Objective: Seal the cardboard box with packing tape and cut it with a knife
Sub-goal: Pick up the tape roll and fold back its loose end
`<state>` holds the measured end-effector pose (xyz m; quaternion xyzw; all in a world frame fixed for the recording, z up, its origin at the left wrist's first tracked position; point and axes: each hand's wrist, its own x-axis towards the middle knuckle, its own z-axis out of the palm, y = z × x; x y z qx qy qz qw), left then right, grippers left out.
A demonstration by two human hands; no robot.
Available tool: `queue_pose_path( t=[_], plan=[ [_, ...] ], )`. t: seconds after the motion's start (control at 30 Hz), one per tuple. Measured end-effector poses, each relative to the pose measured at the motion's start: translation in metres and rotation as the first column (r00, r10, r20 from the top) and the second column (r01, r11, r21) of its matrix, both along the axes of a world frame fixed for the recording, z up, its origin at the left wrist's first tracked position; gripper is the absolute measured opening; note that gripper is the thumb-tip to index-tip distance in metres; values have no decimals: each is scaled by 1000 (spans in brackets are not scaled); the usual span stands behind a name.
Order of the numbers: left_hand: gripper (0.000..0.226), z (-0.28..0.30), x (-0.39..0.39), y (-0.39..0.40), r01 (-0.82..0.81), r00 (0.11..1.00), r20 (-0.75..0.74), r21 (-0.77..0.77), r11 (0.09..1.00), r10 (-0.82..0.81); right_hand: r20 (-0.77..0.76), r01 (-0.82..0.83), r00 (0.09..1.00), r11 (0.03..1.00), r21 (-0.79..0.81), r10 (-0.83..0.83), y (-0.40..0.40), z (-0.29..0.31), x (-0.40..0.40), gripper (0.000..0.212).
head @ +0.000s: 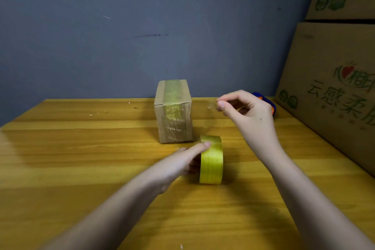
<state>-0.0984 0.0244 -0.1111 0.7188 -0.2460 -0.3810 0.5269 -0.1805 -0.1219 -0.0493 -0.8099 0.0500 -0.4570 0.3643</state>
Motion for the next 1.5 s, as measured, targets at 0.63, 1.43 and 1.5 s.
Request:
queue_pose_path(
  t=[0.63, 1.43, 1.5],
  plan=[
    [29, 16, -18, -14, 153, 988, 62, -311, 938, -140, -27, 52, 999, 982, 183, -48, -16, -3, 3, 5],
    [29, 14, -19, -9, 93, 962, 264, -555, 827, 69, -154, -64, 979, 923, 378, 131, -9, -10, 3, 7],
    [29, 14, -19, -8, 105, 956, 285, -554, 826, 69, -175, -61, 975, 925, 375, 135, -10, -11, 3, 7]
  ],
)
